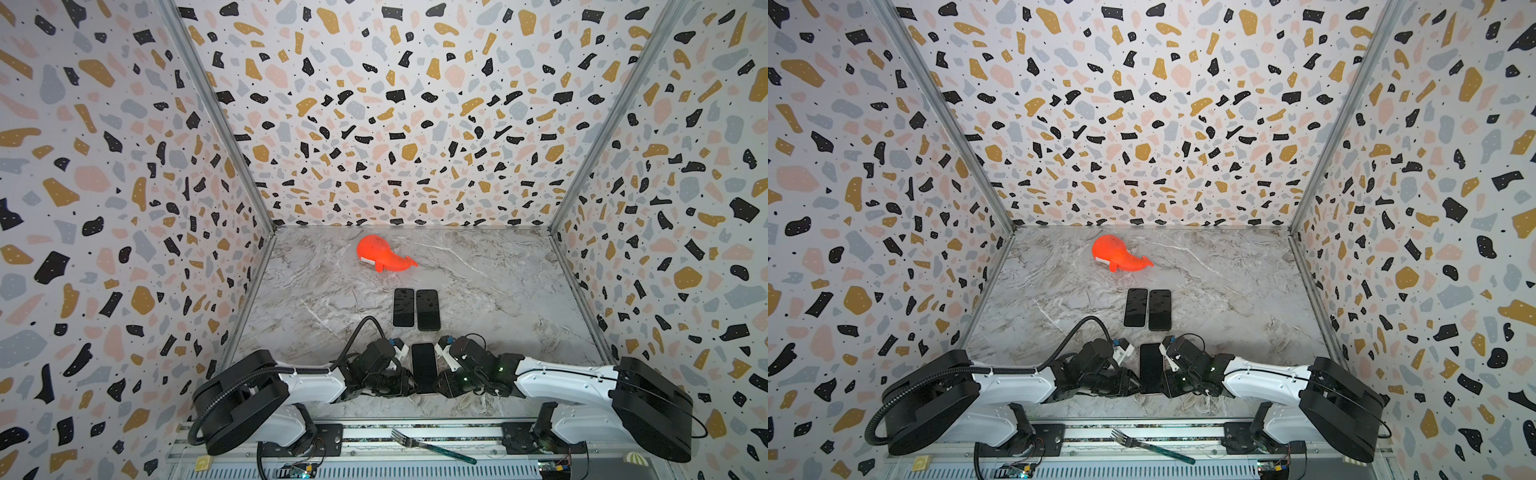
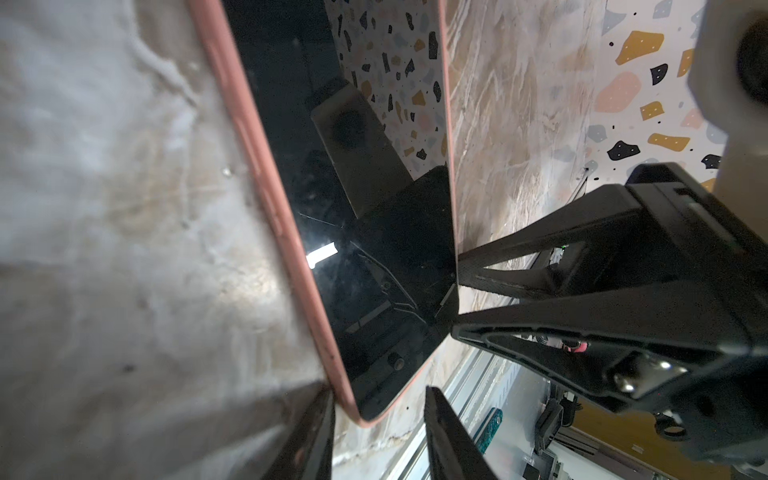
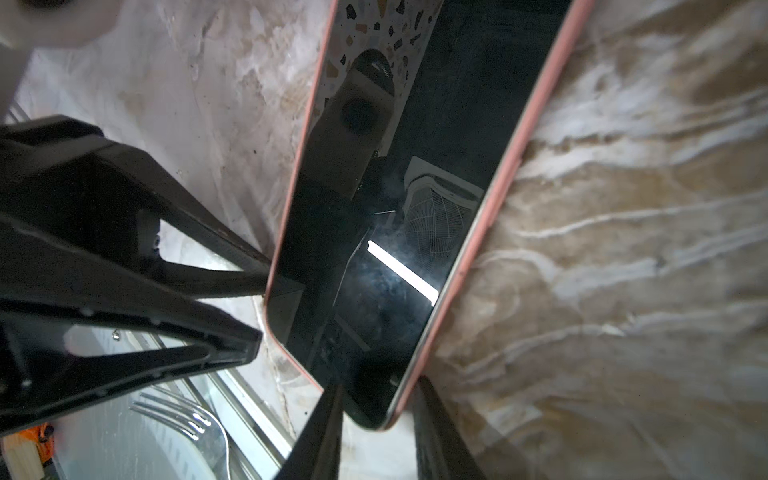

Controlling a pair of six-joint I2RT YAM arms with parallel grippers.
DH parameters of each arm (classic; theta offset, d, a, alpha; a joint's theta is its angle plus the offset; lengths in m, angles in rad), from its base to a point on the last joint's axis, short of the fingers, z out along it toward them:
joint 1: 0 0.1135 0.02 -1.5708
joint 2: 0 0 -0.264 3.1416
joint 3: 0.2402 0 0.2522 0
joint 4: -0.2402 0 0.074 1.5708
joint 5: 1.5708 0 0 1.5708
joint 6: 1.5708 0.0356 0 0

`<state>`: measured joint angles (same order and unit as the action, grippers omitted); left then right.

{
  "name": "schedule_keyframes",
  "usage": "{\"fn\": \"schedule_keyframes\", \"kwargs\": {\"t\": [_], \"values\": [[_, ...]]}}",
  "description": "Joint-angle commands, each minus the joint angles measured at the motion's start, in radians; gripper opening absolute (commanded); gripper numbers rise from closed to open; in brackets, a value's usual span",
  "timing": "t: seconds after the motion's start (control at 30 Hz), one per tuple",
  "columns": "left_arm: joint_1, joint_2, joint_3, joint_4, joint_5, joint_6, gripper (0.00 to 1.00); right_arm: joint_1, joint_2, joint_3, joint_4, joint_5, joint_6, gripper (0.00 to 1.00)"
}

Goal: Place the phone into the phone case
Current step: 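Keep pressing the case rim along the long edges with both grippers, then open both grippers and lift them off the cased phone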

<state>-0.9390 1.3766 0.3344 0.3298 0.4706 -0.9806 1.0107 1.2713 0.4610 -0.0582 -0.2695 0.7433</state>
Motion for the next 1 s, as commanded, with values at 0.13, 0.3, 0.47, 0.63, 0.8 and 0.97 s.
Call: {"fn": "schedule_keyframes", "kwargs": {"t": [0.13, 0.3, 0.47, 0.63, 0.8, 0.97], "values": [[0.000, 0.035, -0.001, 0.011, -0.001, 0.005, 0.39, -0.002, 0.022, 0.008, 0.031, -0.026, -0.001, 0.22], [0.000, 0.049, 0.001, 0.031, 0.005, -0.001, 0.39, -0.002, 0.038, 0.010, 0.037, -0.025, 0.001, 0.16], [0.000, 0.058, 0.002, 0.038, 0.010, -0.001, 0.39, -0.003, 0.053, 0.017, 0.029, -0.026, 0.000, 0.08], [-0.002, 0.056, 0.000, 0.038, 0.010, -0.001, 0.39, -0.003, 0.033, 0.026, 0.004, -0.012, 0.004, 0.06], [-0.001, 0.049, -0.007, 0.038, 0.005, -0.004, 0.39, -0.011, -0.046, 0.044, -0.059, 0.049, -0.002, 0.10], [-0.001, 0.044, -0.006, 0.035, -0.001, -0.002, 0.39, -0.063, -0.065, 0.090, -0.082, 0.104, -0.051, 0.20]]}}
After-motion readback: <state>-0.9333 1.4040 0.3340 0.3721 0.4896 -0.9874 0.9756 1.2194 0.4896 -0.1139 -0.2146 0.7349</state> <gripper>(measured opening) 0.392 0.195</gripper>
